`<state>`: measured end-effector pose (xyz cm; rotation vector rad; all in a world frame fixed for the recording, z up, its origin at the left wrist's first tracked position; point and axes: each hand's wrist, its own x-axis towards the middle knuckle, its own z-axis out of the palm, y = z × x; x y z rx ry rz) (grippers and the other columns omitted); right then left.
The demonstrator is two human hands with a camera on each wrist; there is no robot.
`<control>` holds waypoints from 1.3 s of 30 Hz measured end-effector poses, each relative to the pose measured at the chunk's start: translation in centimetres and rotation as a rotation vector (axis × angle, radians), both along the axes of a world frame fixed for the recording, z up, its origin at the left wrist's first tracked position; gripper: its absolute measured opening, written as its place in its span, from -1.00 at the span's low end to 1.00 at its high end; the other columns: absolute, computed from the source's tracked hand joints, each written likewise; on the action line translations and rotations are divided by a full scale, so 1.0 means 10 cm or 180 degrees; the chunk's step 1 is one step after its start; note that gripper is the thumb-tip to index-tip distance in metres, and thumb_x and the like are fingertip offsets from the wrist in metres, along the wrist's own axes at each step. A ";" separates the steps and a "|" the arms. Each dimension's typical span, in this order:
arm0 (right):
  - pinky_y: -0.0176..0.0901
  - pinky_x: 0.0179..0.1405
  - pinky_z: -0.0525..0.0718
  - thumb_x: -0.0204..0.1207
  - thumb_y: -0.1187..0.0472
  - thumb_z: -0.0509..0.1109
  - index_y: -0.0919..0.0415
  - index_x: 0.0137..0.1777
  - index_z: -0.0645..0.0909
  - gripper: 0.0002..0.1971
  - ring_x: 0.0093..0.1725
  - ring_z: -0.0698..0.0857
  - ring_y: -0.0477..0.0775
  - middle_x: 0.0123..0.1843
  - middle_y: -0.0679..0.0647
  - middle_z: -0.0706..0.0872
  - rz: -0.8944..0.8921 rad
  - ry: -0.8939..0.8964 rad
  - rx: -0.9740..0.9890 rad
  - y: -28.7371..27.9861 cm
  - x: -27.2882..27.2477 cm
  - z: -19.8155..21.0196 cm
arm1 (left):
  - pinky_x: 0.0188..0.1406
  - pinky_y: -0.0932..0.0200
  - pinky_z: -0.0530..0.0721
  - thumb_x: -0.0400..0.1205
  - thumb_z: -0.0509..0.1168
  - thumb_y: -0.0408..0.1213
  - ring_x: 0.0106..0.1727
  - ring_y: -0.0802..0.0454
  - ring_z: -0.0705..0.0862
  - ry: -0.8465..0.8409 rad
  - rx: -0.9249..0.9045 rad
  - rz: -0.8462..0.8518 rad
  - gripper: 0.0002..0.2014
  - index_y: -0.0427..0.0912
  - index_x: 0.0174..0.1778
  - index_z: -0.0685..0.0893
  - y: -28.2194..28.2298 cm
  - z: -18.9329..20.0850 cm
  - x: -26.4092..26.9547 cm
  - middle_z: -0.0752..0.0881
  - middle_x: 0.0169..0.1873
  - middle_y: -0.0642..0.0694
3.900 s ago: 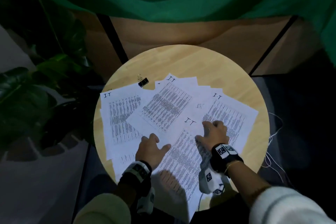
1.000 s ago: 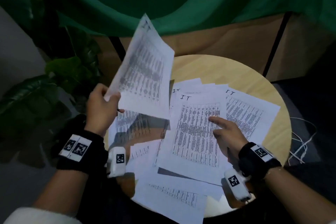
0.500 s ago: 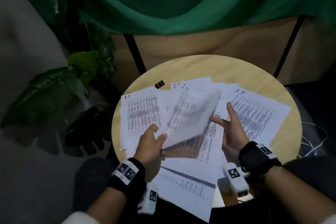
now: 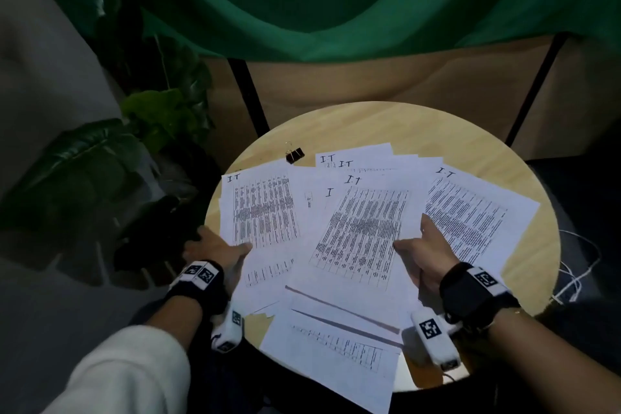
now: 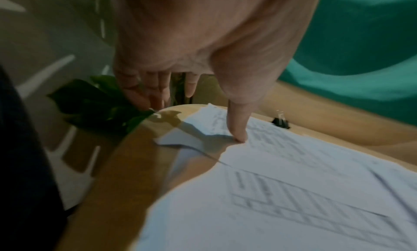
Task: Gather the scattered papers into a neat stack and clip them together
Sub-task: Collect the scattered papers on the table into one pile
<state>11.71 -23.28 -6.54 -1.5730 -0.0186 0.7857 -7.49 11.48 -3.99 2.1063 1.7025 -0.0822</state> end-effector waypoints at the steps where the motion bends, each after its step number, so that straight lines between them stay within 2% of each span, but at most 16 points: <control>1: 0.48 0.30 0.68 0.58 0.52 0.41 -0.12 0.81 0.15 -0.08 0.49 0.50 0.77 0.51 0.53 0.60 0.0004 -0.0079 0.0020 -0.01 0.01 0.01 | 0.47 -0.42 0.71 0.47 0.75 0.16 0.65 -0.56 0.55 -0.0039 -0.0051 0.0070 0.17 -0.29 0.80 0.24 0.10 -0.03 -0.02 0.48 0.69 -0.46; 3: 0.17 0.31 0.65 0.56 0.62 0.38 -0.39 0.78 0.01 0.09 0.55 0.54 0.36 0.72 0.13 0.41 0.0007 -0.0250 0.0096 -0.06 0.01 0.02 | 0.34 -0.33 0.80 0.50 0.78 0.00 0.49 -0.54 0.71 -0.0163 -0.0109 0.0083 0.00 -0.41 0.68 0.40 0.22 -0.07 -0.05 0.66 0.55 -0.45; 6: -0.04 -0.07 0.58 0.41 0.51 0.46 -0.95 0.42 0.00 0.22 -0.02 0.59 0.04 0.79 -0.08 0.26 0.0189 -0.0388 0.0155 -0.10 0.09 -0.06 | 0.11 -0.20 0.90 0.46 0.79 0.05 0.17 -0.43 0.85 -0.0044 -0.0203 0.0093 -0.25 -0.46 0.31 0.72 0.33 -0.13 -0.07 0.86 0.26 -0.42; 8: -0.13 -0.33 0.57 0.50 0.53 0.40 -0.79 0.59 0.06 0.15 -0.30 0.66 0.20 0.46 -0.05 0.58 0.0315 -0.0365 0.0033 -0.12 0.11 -0.10 | -0.20 -0.03 0.86 0.44 0.79 0.11 0.01 -0.37 0.90 0.0028 -0.0373 0.0088 -0.22 -0.49 0.28 0.75 0.39 -0.19 -0.12 0.90 0.12 -0.39; 10: -0.14 -0.40 0.62 0.58 0.62 0.29 -0.36 0.76 0.19 -0.02 -0.09 0.82 0.40 0.43 -0.14 0.64 0.0288 -0.0381 -0.0022 -0.15 0.11 -0.08 | -0.31 0.05 0.80 0.51 0.76 0.05 -0.13 -0.30 0.91 -0.0040 -0.0468 0.0116 -0.33 -0.49 0.17 0.74 0.39 -0.14 -0.17 0.88 -0.02 -0.37; 13: -0.27 -0.28 0.56 0.51 0.61 0.24 -0.16 0.59 0.58 -0.21 -0.22 0.72 -0.36 -0.20 -0.55 0.69 0.0203 -0.0370 -0.0060 -0.15 0.10 -0.13 | 0.17 -0.17 0.84 0.53 0.77 -0.09 0.25 -0.45 0.84 0.0069 -0.0183 0.0155 -0.38 -0.44 0.32 0.74 0.42 0.01 -0.26 0.83 0.29 -0.43; 14: -0.19 -0.09 0.64 0.48 0.61 0.24 -0.12 0.51 0.66 -0.25 -0.03 0.73 -0.37 -0.16 -0.55 0.71 0.0170 -0.0341 -0.0065 -0.15 0.11 -0.15 | 0.24 -0.19 0.84 0.53 0.76 -0.16 0.29 -0.46 0.83 0.0053 -0.0098 0.0165 -0.42 -0.44 0.33 0.76 0.42 0.09 -0.28 0.83 0.32 -0.45; 16: 0.07 0.49 0.57 0.49 0.64 0.23 -0.04 0.43 0.73 -0.31 0.59 0.57 0.00 0.36 -0.28 0.72 0.0080 -0.0263 0.0006 -0.15 0.07 -0.08 | 0.28 -0.20 0.84 0.59 0.66 -0.28 0.25 -0.46 0.84 -0.0133 0.0083 0.0132 -0.58 -0.43 0.28 0.80 0.38 0.29 -0.28 0.84 0.28 -0.45; 17: 0.10 0.58 0.49 0.51 0.65 0.23 0.02 0.45 0.72 -0.34 0.71 0.42 0.10 0.56 -0.11 0.62 0.0055 -0.0230 0.0016 -0.15 0.07 -0.05 | 0.31 -0.21 0.83 0.62 0.59 -0.32 0.24 -0.47 0.83 -0.0271 0.0240 0.0074 -0.65 -0.39 0.28 0.81 0.37 0.40 -0.26 0.84 0.27 -0.44; 21: 0.14 0.48 0.62 0.60 0.56 0.32 0.14 0.46 0.71 -0.49 0.48 0.64 0.38 0.47 0.15 0.70 -0.0082 -0.0011 0.0254 -0.14 0.05 -0.02 | 0.31 -0.19 0.77 0.73 0.48 -0.39 0.17 -0.30 0.80 -0.1533 0.0767 -0.0247 -0.75 -0.32 0.32 0.77 0.11 0.98 -0.17 0.82 0.11 -0.28; 25: 0.08 0.62 0.52 0.68 0.33 0.47 0.31 0.37 0.73 -0.72 0.43 0.68 0.06 0.59 0.17 0.63 -0.0441 0.0369 0.1040 -0.11 -0.04 0.09 | 0.15 -0.11 0.79 0.78 0.49 -0.39 0.10 -0.22 0.82 -0.3015 0.0247 -0.0427 -0.79 -0.29 0.32 0.72 -0.37 1.36 -0.18 0.85 0.14 -0.25; 28: 0.19 0.71 0.35 0.63 -0.13 0.51 0.17 0.50 0.69 -0.46 0.69 0.47 0.03 0.72 -0.02 0.48 -0.0223 0.0555 0.1063 -0.19 -0.12 0.30 | 0.08 -0.08 0.87 0.80 0.48 -0.37 0.14 -0.19 0.89 -0.3127 -0.0564 -0.0597 -0.78 -0.27 0.35 0.73 -0.70 1.09 -0.07 0.91 0.17 -0.17; 32: 0.31 0.69 0.12 0.30 -0.63 0.42 -0.01 0.49 0.70 -0.09 0.81 0.19 -0.05 0.78 -0.09 0.34 -0.0215 0.0641 0.0962 -0.34 -0.08 0.35 | 0.47 -0.29 0.79 0.71 0.59 -0.12 0.38 -0.19 0.87 -0.2616 -0.0953 -0.0972 -0.61 -0.12 0.42 0.73 -1.16 0.37 0.16 0.88 0.38 -0.10; 35: 0.35 0.70 0.29 0.34 -0.47 0.57 0.00 0.66 0.52 -0.05 0.67 0.43 -0.05 0.65 -0.17 0.48 -0.0349 0.0444 0.1032 -0.47 0.03 0.25 | 0.20 -0.03 0.77 0.79 0.52 -0.20 0.20 -0.21 0.86 -0.2238 -0.1085 -0.1200 -0.69 -0.23 0.39 0.68 -1.57 0.01 0.38 0.88 0.31 -0.22; 37: 0.23 0.47 0.60 0.53 -0.06 0.65 0.12 0.58 0.60 -0.35 0.45 0.71 0.04 0.48 -0.08 0.71 -0.0544 0.0103 0.0894 -0.56 0.09 0.18 | 0.11 -0.17 0.84 0.80 0.49 -0.21 0.11 -0.35 0.88 -0.2185 -0.1179 -0.1415 -0.77 -0.18 0.32 0.71 -1.82 -0.07 0.54 0.91 0.16 -0.28; 39: 0.24 0.38 0.70 0.55 0.28 0.60 0.14 0.46 0.68 -0.53 0.36 0.80 0.23 0.35 0.07 0.83 -0.0736 -0.0187 0.0739 -0.70 0.22 0.06 | -0.04 -0.06 0.81 0.81 0.48 -0.19 -0.01 -0.26 0.87 -0.2203 -0.1284 -0.1610 -0.84 -0.15 0.22 0.71 -2.00 0.00 0.68 0.89 0.03 -0.20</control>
